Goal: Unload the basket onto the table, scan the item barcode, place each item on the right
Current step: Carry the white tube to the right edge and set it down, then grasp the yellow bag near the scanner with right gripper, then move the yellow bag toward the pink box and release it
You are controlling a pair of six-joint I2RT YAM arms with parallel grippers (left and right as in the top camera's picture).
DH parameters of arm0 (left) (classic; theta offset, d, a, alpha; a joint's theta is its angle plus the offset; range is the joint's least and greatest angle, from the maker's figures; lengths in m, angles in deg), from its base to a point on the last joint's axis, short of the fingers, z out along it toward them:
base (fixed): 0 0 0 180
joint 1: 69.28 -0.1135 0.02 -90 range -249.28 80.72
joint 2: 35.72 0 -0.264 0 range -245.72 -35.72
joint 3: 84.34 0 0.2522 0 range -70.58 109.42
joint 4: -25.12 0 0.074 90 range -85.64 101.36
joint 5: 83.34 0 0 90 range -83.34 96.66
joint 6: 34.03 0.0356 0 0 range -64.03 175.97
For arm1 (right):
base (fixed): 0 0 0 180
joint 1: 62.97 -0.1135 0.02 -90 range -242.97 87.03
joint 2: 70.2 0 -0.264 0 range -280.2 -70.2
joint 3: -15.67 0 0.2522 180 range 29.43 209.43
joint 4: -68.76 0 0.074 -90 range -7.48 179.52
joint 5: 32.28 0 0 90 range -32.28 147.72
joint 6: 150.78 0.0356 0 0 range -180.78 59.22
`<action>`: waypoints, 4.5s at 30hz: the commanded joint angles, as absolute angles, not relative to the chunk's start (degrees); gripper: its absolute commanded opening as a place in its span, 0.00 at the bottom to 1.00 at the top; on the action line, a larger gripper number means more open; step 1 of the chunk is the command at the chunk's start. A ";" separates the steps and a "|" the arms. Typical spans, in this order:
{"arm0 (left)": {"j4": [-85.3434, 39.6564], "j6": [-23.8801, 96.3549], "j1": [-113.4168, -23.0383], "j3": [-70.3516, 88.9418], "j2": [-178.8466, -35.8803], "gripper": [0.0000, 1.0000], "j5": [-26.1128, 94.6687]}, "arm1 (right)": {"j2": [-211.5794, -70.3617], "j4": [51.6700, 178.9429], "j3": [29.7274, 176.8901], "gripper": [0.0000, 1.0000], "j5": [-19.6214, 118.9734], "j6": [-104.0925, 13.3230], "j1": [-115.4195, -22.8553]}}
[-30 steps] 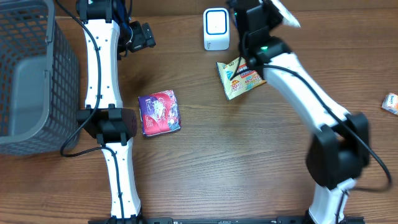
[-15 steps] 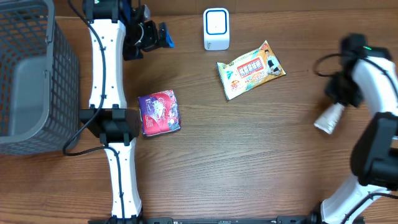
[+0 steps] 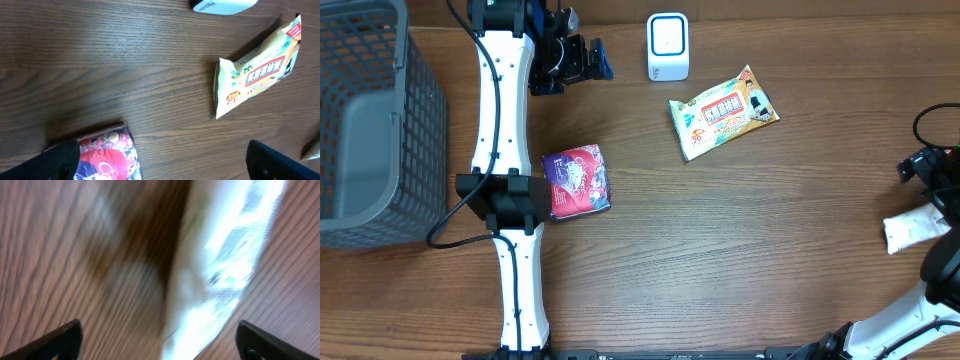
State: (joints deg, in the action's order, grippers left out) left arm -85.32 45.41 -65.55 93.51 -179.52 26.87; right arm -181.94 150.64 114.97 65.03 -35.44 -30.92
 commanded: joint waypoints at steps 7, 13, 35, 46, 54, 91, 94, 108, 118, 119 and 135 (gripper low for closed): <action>-85.45 50.61 -65.55 94.65 -179.17 1.00 26.69 | -169.11 154.18 122.49 1.00 58.12 -38.98 -45.13; -85.45 50.19 -68.30 95.54 -179.15 1.00 22.37 | -167.76 148.80 122.40 1.00 68.88 -44.58 -69.00; -85.45 50.89 -74.95 96.02 -178.17 1.00 25.54 | -193.70 124.98 122.40 1.00 91.06 -43.11 -100.34; -85.45 50.89 -74.93 96.02 -178.17 1.00 25.54 | -199.08 111.71 122.40 1.00 89.95 -46.89 -98.61; -85.45 51.09 -74.93 96.02 -178.17 1.00 24.20 | -201.72 116.02 122.40 0.73 89.60 -45.93 -96.36; -85.45 51.24 -74.84 96.02 -178.17 1.00 24.11 | -158.31 145.83 123.73 0.04 6.80 -31.20 -79.92; -85.45 51.24 -74.84 96.02 -178.17 0.99 24.09 | -160.57 142.73 118.42 0.04 5.51 -31.16 -79.79; -85.45 51.24 -74.84 96.02 -178.17 1.00 24.07 | -168.04 121.31 103.76 0.04 -9.09 -19.68 -87.51; -85.45 51.26 -74.84 96.02 -178.17 1.00 24.05 | -168.06 114.31 103.73 0.04 -9.87 -8.51 -84.62; -85.45 51.26 -74.84 96.02 -178.17 1.00 24.05 | -168.08 114.36 103.73 0.04 -9.33 -8.64 -83.55; -85.45 51.29 -74.84 96.02 -178.17 1.00 24.03 | -180.83 113.81 103.65 0.04 -1.63 -14.13 -75.92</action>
State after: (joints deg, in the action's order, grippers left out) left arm -85.32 50.24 -75.15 94.58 -179.52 24.44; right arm -179.03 114.68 102.66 -2.62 -13.80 -75.77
